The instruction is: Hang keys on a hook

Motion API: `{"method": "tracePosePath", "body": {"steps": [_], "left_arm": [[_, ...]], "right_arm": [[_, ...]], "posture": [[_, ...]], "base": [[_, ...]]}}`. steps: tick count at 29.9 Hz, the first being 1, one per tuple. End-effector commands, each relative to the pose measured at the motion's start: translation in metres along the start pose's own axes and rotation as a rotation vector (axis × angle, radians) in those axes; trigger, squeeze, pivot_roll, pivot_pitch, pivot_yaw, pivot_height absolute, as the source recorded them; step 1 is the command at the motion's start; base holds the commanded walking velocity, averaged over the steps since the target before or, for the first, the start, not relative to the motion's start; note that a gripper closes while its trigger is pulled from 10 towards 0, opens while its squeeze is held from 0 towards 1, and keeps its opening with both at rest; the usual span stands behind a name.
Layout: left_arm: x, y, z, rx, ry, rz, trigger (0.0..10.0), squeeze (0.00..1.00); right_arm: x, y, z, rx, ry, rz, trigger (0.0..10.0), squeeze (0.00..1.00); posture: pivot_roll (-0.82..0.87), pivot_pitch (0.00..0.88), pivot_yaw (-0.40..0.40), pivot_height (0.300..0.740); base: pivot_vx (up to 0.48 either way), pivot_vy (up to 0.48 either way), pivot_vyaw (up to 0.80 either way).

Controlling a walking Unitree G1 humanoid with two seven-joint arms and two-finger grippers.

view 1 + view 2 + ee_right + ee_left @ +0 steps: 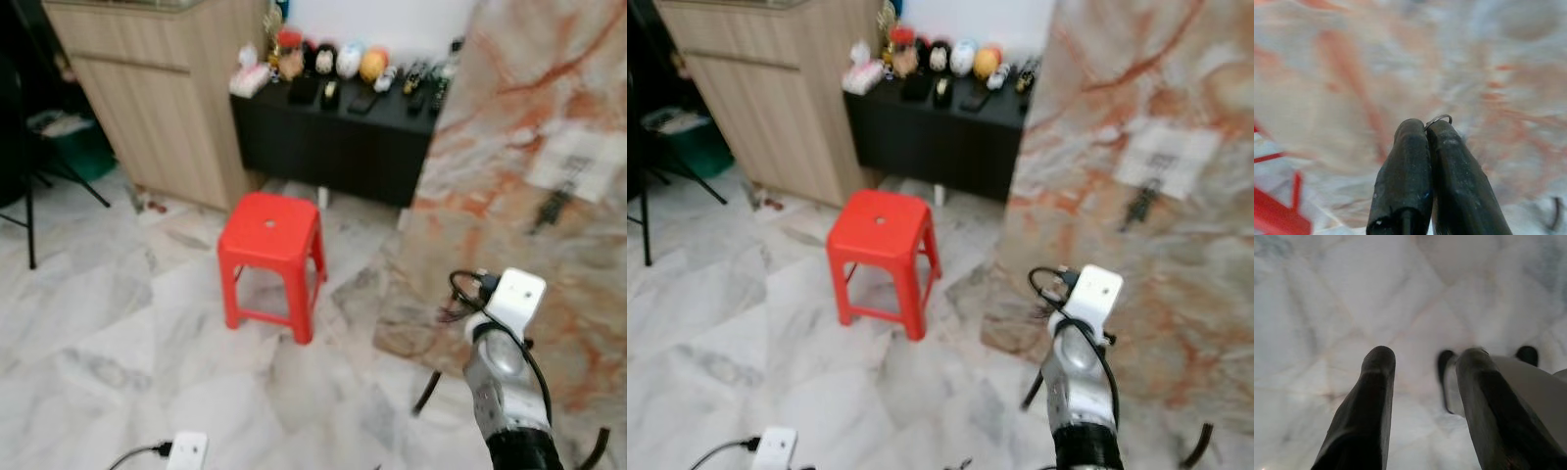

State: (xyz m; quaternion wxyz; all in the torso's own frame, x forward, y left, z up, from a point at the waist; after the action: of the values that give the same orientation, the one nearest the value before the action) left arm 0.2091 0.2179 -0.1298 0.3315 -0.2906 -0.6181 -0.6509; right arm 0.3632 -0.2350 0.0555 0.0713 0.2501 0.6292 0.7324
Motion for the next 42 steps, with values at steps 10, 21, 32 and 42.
{"method": "tracePosePath", "body": {"steps": [10,21,32,42], "left_arm": [[0.002,-0.007,0.004,-0.003,0.009,0.019,10.0,0.0],[0.002,-0.01,0.003,-0.013,0.001,0.024,10.0,0.0],[0.003,-0.014,0.004,-0.007,0.004,0.033,10.0,0.0],[0.004,-0.016,0.006,-0.006,0.007,0.036,10.0,0.0]], "right_arm": [[-0.001,0.005,0.001,-0.035,-0.006,-0.01,10.0,0.0],[-0.002,0.013,-0.001,-0.032,-0.029,-0.037,10.0,0.0],[-0.006,0.066,-0.02,0.088,-0.193,-0.25,10.0,0.0],[-0.001,0.114,-0.021,0.224,-0.326,-0.44,10.0,0.0]], "posture": [[0.12,0.087,-0.028,0.74],[0.11,0.055,-0.021,0.74],[0.11,0.019,-0.01,0.74],[0.11,0.0,0.002,0.74]], "base": [[0.0,-0.388,-0.51],[0.0,-0.379,0.0],[0.0,-0.064,0.0],[0.0,0.0,0.0]]}}
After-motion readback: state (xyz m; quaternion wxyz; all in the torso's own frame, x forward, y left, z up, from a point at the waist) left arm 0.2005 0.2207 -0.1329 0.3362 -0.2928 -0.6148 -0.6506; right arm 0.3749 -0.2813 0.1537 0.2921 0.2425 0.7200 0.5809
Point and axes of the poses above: a point about 5 cm out from each wrist's last joint towards the gripper, its own x axis pointing back from the gripper into the wrist, its own y axis along the axis of the wrist's last joint, z = x × y, the point moved 6 cm from there along -x, pointing out of the wrist towards the gripper, and after that the axes turned 4 degrees about x, right-handed, at the moved point
